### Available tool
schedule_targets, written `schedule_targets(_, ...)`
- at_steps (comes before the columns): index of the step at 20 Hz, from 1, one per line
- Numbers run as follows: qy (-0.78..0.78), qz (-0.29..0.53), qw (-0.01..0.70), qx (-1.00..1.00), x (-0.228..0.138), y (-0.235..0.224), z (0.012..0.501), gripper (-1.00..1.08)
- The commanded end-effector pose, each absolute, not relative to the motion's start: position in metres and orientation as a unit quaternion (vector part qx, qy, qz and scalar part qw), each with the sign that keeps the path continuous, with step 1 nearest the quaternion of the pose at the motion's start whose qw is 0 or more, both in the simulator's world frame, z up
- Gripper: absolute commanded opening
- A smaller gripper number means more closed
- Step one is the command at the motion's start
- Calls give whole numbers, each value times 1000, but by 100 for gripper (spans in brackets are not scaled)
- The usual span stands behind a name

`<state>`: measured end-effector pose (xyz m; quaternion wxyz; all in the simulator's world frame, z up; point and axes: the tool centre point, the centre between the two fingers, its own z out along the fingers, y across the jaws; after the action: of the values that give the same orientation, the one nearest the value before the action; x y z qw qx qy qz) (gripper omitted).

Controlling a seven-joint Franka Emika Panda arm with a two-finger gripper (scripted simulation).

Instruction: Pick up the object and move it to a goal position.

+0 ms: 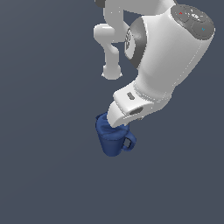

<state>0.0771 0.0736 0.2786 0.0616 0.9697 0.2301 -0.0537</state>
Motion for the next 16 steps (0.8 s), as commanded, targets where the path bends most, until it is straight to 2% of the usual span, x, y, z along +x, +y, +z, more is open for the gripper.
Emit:
schedule_targets(1, 246, -60, 67, 965, 86, 76, 273, 28)
schedule_targets(16, 322, -94, 94, 937, 123, 89, 234, 28)
